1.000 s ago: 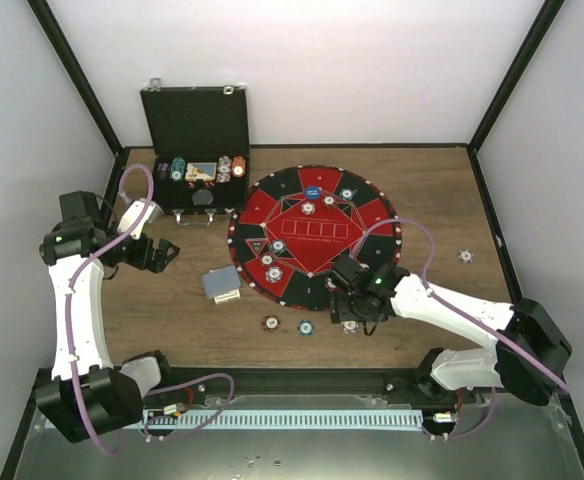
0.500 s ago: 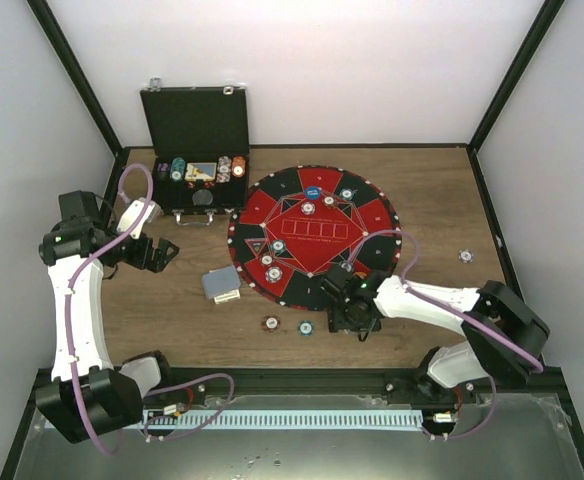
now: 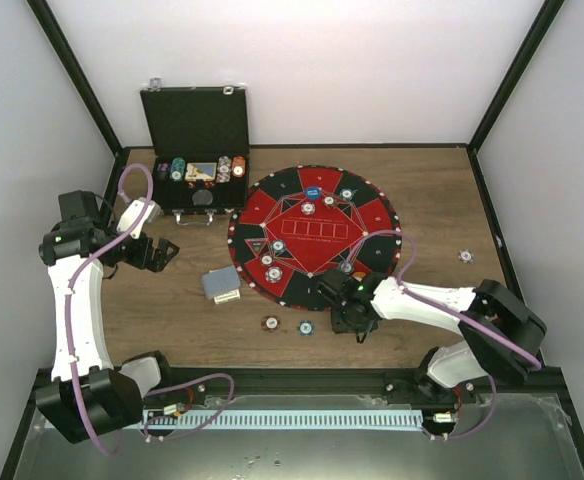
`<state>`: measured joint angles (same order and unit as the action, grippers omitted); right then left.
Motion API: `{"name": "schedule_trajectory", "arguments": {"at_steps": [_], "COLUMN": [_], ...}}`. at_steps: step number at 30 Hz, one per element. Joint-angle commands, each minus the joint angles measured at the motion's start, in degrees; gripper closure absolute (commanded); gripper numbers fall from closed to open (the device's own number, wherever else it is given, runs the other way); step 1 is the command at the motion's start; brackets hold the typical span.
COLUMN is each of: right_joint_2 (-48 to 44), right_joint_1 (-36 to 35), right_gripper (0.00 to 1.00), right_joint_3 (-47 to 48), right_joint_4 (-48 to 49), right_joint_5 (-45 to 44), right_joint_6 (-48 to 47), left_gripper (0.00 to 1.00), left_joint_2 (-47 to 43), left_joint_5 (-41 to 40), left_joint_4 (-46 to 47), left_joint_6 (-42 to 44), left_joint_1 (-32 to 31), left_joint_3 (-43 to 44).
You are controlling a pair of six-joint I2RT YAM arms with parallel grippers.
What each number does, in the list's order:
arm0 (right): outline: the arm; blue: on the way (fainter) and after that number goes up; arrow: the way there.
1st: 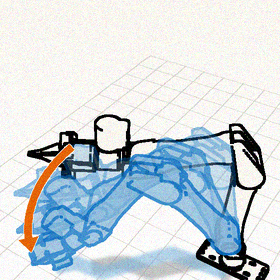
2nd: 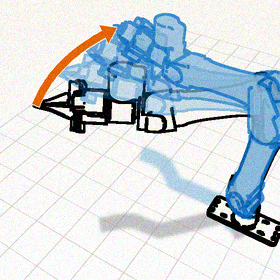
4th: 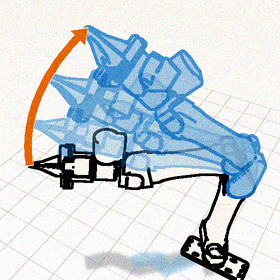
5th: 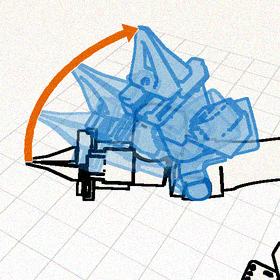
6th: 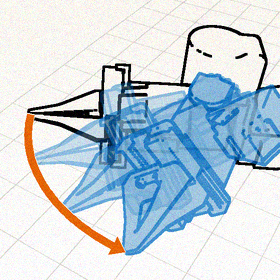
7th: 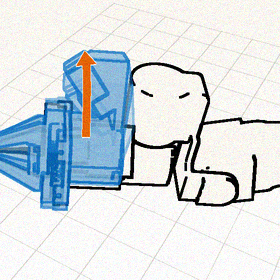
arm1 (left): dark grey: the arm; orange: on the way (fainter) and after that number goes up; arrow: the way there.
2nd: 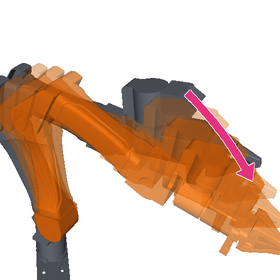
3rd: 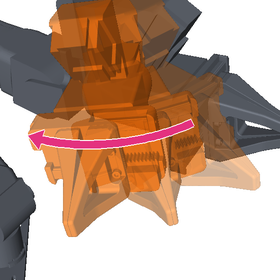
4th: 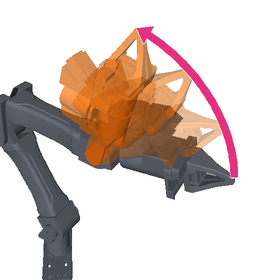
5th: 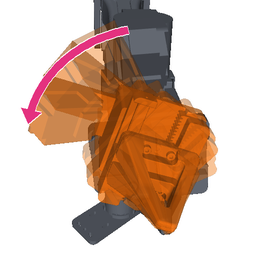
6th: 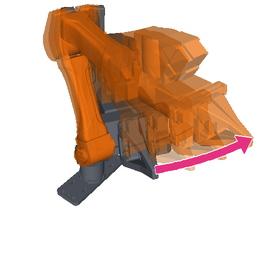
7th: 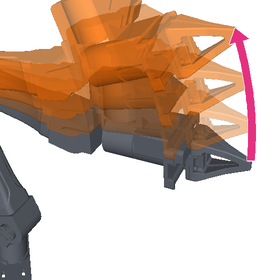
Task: Distribute texas hold em gaming equipment
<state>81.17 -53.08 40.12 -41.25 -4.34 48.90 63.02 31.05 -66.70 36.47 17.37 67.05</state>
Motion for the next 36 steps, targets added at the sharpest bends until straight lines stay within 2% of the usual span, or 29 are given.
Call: {"name": "schedule_trajectory", "arguments": {"at_steps": [1, 2, 4, 7, 11, 24, 36], "right_joint_2": [1.58, 1.63, 1.65, 1.1, 0.29, -0.4, -2.89], "right_joint_1": [-0.62, -0.62, -0.62, -0.62, -0.62, -0.59, -0.62], "right_gripper": [0.61, 0.59, 0.47, 0.45, 0.46, 0.59, 0.61], "right_joint_3": [0.43, 0.72, 1.01, 1.46, 1.78, 3.47, 7.95], "right_joint_4": [0.2, -0.13, -0.67, -1.33, -1.85, -3.65, -8.48], "right_joint_5": [-0.43, -0.67, -1.0, -1.1, -1.2, -2.07, -3.44], "right_joint_6": [0.92, 0.93, 0.97, 0.93, 0.94, 0.79, 0.14], "left_gripper": [0.0, 0.0, 0.0, 0.0, 0.0, 0.0, 0.0], "left_joint_2": [-0.61, -0.7, -0.93, -1.06, -1.0, -0.86, -0.84], "left_joint_5": [0.67, 0.56, 0.44, 0.25, 0.46, 0.65, 1.06], "left_joint_4": [0.39, 0.39, 0.37, 0.36, 0.39, 0.35, 0.21], "left_joint_6": [0.86, 0.9, 1.0, 1.18, 1.14, 1.22, 1.25], "left_joint_1": [0.15, 0.13, 0.14, 0.13, 0.13, 0.14, 0.13], "left_joint_3": [0.12, 0.05, -0.08, -0.3, -0.17, -0.58, -0.52]}}
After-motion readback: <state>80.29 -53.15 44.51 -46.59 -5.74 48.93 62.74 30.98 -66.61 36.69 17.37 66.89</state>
